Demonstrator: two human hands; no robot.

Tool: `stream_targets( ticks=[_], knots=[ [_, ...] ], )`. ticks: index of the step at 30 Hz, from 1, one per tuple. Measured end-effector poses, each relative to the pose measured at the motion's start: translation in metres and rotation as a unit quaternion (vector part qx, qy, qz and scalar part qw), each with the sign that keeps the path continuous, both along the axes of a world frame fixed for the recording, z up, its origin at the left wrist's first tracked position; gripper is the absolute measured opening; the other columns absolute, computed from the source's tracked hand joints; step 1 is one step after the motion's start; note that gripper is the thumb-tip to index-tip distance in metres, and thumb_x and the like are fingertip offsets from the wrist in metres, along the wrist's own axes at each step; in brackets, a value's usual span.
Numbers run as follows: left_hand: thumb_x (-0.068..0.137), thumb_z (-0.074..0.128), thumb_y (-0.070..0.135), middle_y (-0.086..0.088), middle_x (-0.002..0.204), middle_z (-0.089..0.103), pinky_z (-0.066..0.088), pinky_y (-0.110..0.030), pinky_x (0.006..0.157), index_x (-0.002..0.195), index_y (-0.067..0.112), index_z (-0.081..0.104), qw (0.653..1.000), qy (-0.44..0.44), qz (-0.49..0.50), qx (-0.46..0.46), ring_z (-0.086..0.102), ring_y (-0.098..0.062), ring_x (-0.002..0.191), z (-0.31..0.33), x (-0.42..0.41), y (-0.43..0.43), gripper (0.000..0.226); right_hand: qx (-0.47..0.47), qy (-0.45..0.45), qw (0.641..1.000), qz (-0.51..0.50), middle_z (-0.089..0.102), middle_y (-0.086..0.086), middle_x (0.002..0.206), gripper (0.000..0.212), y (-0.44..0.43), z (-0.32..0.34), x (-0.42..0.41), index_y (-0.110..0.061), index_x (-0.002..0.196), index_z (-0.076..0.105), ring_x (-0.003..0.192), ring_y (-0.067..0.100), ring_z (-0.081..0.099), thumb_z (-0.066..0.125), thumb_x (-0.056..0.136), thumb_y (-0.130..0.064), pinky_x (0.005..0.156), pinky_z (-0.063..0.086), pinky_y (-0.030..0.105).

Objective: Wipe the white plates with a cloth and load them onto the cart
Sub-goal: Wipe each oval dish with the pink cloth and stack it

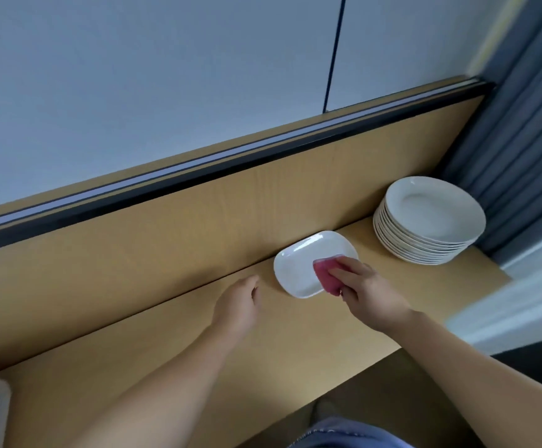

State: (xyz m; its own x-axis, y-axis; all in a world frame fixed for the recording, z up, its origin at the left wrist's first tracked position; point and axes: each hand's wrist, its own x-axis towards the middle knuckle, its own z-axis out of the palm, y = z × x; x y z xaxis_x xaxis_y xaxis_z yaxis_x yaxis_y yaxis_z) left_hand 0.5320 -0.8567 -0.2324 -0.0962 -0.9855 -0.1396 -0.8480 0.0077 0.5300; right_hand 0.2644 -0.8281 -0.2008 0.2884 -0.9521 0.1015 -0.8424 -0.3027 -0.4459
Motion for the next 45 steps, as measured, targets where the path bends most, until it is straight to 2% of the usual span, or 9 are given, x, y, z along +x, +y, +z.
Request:
stream_targets(
  ticks=[3,7,15,25,29,32,36,41,45],
  knots=[
    [0.099,0.041,0.021,-0.005,0.111,0.067,0.044,-0.032,0.077,0.129,0.013,0.054,1.0,-0.02,0.017,0.015,0.062,-0.026,0.102,-0.013,-0.032,-0.017,0.033,0.012,-0.004,1.0,-0.002,0.05,-0.013,0.121,0.036,-0.009,-0.009,-0.036,-0.017,0.097,0.061,0.099,0.022,0.053,0.03,0.078,-0.012,0.077,0.05,0.038],
    [0.098,0.043,0.022,0.002,0.071,0.051,0.031,-0.031,0.058,0.09,0.013,0.045,0.995,-0.012,0.077,0.055,0.054,-0.026,0.071,-0.029,-0.061,-0.034,0.013,0.017,0.0,1.0,-0.001,0.051,-0.009,0.125,0.035,-0.023,-0.021,-0.067,-0.015,0.1,0.063,0.104,0.021,0.055,0.036,0.079,-0.006,0.079,0.051,0.039],
    [0.098,0.048,0.017,-0.015,0.101,0.061,0.037,-0.031,0.066,0.104,0.001,0.054,0.973,0.038,0.178,0.145,0.059,-0.032,0.091,-0.049,-0.089,-0.061,0.019,0.019,-0.008,0.999,0.024,0.054,-0.001,0.129,0.037,-0.04,-0.033,-0.096,-0.013,0.109,0.065,0.107,0.028,0.059,0.044,0.079,-0.005,0.08,0.054,0.041],
    [0.096,0.042,0.015,-0.006,0.092,0.06,0.057,-0.043,0.072,0.105,0.01,0.048,0.956,0.092,0.216,0.178,0.064,-0.03,0.081,-0.031,-0.083,-0.068,0.012,0.006,-0.021,0.999,0.048,0.055,-0.002,0.122,0.032,-0.052,-0.029,-0.097,-0.009,0.103,0.065,0.097,0.026,0.059,0.046,0.079,0.0,0.072,0.053,0.036],
    [0.1,0.039,0.017,-0.005,0.094,0.057,0.051,-0.031,0.052,0.104,0.013,0.047,0.945,0.154,0.229,0.178,0.064,-0.029,0.086,-0.021,-0.07,-0.058,0.009,-0.014,-0.036,0.998,0.051,0.055,-0.002,0.121,0.03,-0.053,-0.018,-0.083,-0.007,0.101,0.065,0.094,0.026,0.061,0.05,0.077,0.005,0.072,0.052,0.031],
    [0.101,0.039,0.016,-0.003,0.092,0.057,0.047,-0.027,0.049,0.102,0.014,0.048,0.943,0.177,0.235,0.158,0.065,-0.029,0.084,-0.014,-0.048,-0.044,0.01,-0.047,-0.037,0.997,0.057,0.053,-0.004,0.118,0.031,-0.055,-0.008,-0.063,-0.005,0.096,0.067,0.093,0.026,0.06,0.059,0.072,0.013,0.073,0.046,0.023],
    [0.101,0.039,0.016,-0.002,0.096,0.061,0.043,-0.023,0.048,0.105,0.02,0.05,0.942,0.183,0.246,0.14,0.066,-0.027,0.08,-0.008,-0.005,-0.02,0.012,-0.05,-0.048,0.995,0.078,0.053,-0.001,0.125,0.033,-0.053,-0.009,-0.025,-0.006,0.102,0.066,0.097,0.034,0.061,0.057,0.075,0.011,0.073,0.056,0.04],
    [0.101,0.038,0.017,-0.005,0.094,0.062,0.042,-0.019,0.043,0.1,0.017,0.052,0.934,0.17,0.283,0.136,0.064,-0.023,0.074,-0.005,0.06,0.019,0.014,-0.034,-0.048,0.989,0.138,0.054,-0.005,0.12,0.034,-0.047,-0.016,0.038,-0.013,0.101,0.064,0.093,0.026,0.057,0.039,0.079,-0.004,0.072,0.052,0.037],
    [0.1,0.039,0.018,-0.006,0.092,0.062,0.058,-0.039,0.063,0.097,0.017,0.053,0.927,0.164,0.309,0.138,0.065,-0.027,0.081,-0.01,0.107,0.051,0.014,-0.037,-0.054,0.986,0.153,0.057,0.003,0.12,0.033,-0.03,-0.019,0.09,-0.009,0.102,0.066,0.085,0.032,0.059,0.049,0.075,0.002,0.068,0.054,0.039]
  ],
)
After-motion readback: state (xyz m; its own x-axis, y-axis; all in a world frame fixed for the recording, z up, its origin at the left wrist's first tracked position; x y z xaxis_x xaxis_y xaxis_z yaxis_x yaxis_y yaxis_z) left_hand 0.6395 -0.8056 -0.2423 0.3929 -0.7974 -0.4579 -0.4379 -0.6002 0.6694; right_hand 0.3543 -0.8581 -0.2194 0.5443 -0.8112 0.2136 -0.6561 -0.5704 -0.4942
